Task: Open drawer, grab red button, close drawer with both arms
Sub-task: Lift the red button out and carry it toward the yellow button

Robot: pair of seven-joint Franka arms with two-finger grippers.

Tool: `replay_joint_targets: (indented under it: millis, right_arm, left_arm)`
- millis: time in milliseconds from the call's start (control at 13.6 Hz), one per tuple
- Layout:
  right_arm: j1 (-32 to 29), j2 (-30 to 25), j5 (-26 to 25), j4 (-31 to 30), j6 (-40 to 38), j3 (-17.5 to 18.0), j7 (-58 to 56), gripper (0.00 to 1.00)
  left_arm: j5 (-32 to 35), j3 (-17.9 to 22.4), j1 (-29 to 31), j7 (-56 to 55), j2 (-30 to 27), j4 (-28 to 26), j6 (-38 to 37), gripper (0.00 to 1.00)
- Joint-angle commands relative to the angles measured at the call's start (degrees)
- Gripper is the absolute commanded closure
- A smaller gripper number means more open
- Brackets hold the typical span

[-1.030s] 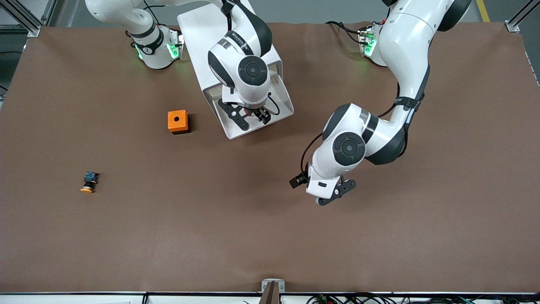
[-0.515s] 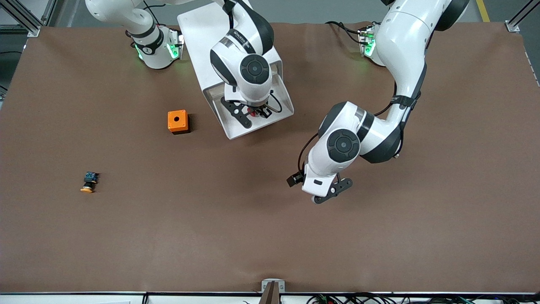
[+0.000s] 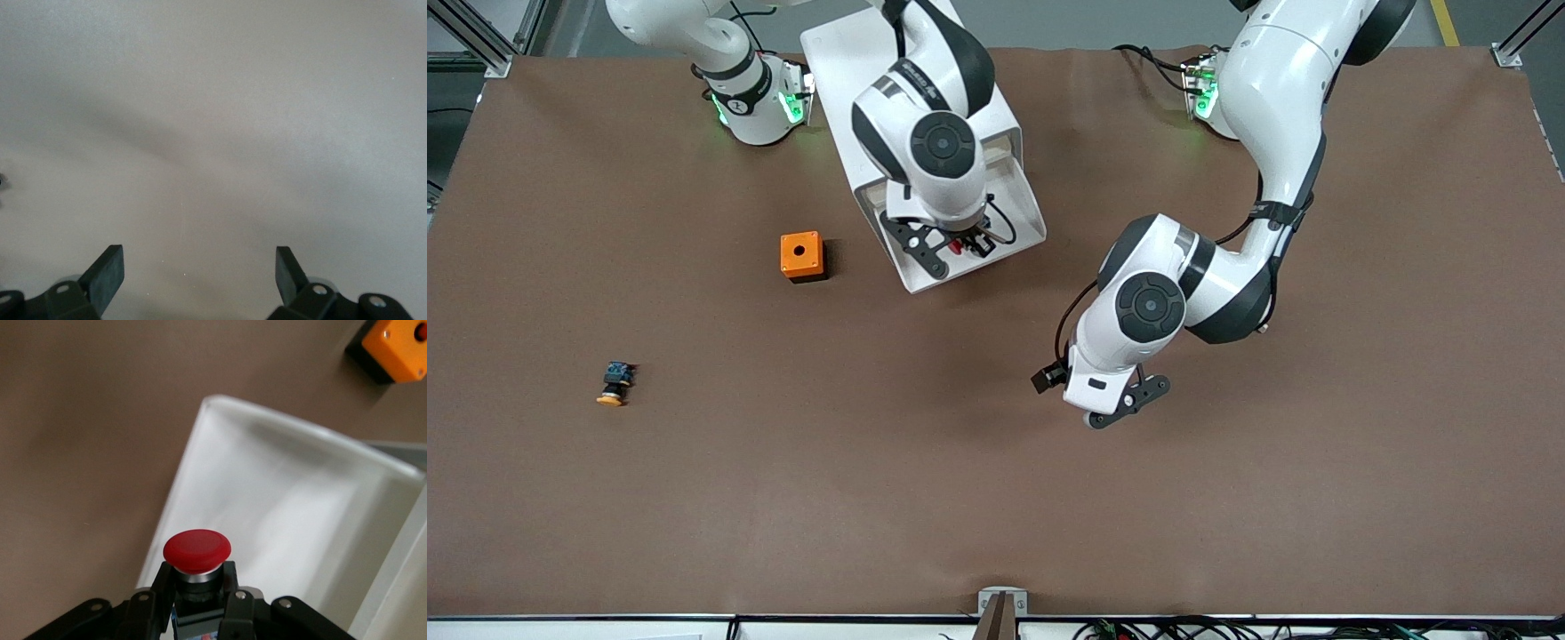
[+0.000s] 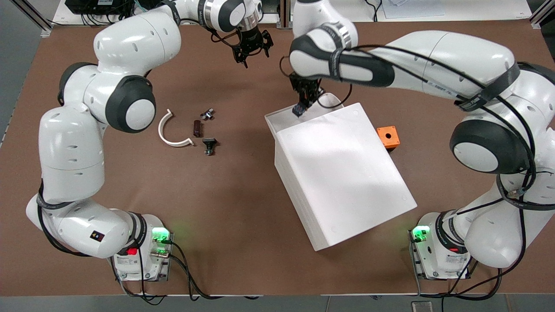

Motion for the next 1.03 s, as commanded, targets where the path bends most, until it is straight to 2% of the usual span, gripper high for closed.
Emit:
replay_joint_targets:
  millis: [0,221,368,515,662,809,956]
  right_arm:
    - [-6.14,-0.77,1.28,3.34,-2.55,0.50,-8.75,1.00]
    - [-12.73,-0.95,0.31,2.21,-3.87,0.15,-24.38,1.00]
    - [-18.00,-0.95,-2.92,0.28,-2.74,0.06,-34.75,1.00]
    - [-23.19,-0.86,-4.08,-2.62,0.33,0.06,-45.83,1.00]
    - [-28.03,-0.60,-7.66,-6.39,5.07,0.06,-56.64,1.00]
    - [-31.81,0.10,-11.54,-7.81,7.89,0.06,-63.16,1.00]
    - [-35.85,2.29,-13.13,-7.99,9.48,0.06,-68.79,1.00]
  left_arm:
    - [1.25,0.53,-0.54,0.30,-0.62,-0.76,0.65,0.00]
    - [1.34,0.53,-0.63,0.30,-0.36,-0.85,0.65,0.00]
    - [1.34,0.62,-0.71,0.30,-0.27,-0.85,0.65,0.00]
    - [1.34,0.62,-0.63,0.30,-0.27,-0.85,0.65,0.00]
    - [1.34,0.62,-0.63,0.30,-0.27,-0.85,0.65,0.00]
    - [1.34,0.62,-0.63,0.21,-0.27,-0.85,0.65,0.00]
    - [1.34,0.62,-0.71,0.12,-0.27,-0.85,0.65,0.00]
